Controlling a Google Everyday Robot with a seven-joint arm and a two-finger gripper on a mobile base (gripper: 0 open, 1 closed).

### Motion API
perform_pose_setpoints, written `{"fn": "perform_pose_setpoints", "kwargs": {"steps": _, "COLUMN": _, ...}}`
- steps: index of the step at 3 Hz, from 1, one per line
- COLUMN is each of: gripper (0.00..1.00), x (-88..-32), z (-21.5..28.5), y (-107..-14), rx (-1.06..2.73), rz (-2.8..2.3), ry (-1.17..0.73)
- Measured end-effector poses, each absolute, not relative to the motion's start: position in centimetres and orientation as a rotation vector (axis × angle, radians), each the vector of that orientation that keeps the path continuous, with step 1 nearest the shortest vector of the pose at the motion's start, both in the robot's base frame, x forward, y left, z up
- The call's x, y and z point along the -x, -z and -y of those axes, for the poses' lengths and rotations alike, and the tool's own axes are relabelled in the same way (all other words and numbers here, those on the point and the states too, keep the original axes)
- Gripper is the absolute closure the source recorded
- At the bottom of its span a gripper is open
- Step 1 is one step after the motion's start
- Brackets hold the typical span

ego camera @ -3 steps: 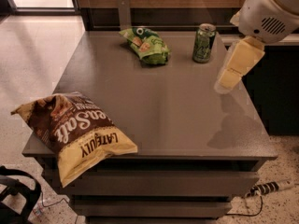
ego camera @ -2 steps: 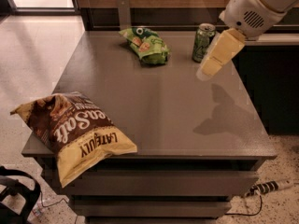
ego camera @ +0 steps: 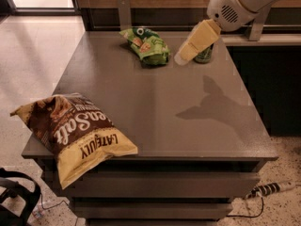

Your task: Move green rice chip bag near brown chip bag

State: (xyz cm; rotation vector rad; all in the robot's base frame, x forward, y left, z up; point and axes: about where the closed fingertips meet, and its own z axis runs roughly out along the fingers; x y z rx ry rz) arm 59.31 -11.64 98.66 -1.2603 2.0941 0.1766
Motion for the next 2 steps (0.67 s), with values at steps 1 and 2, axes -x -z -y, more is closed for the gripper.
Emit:
{"fn": "perform_pose_setpoints", "kwargs": {"steps": 1, "gripper": 0.0, "x": -59.3, "z": 11.6, "y": -98.7, "rx": 1.26, "rz": -2.094, "ry": -0.177}}
{"fn": "perform_pose_setpoints", "kwargs": {"steps": 2, "gripper": 0.0, "x": -61.5, "z": 9.5, "y": -98.8, "rx": 1.246, "rz": -2.104, "ry": -0.136}}
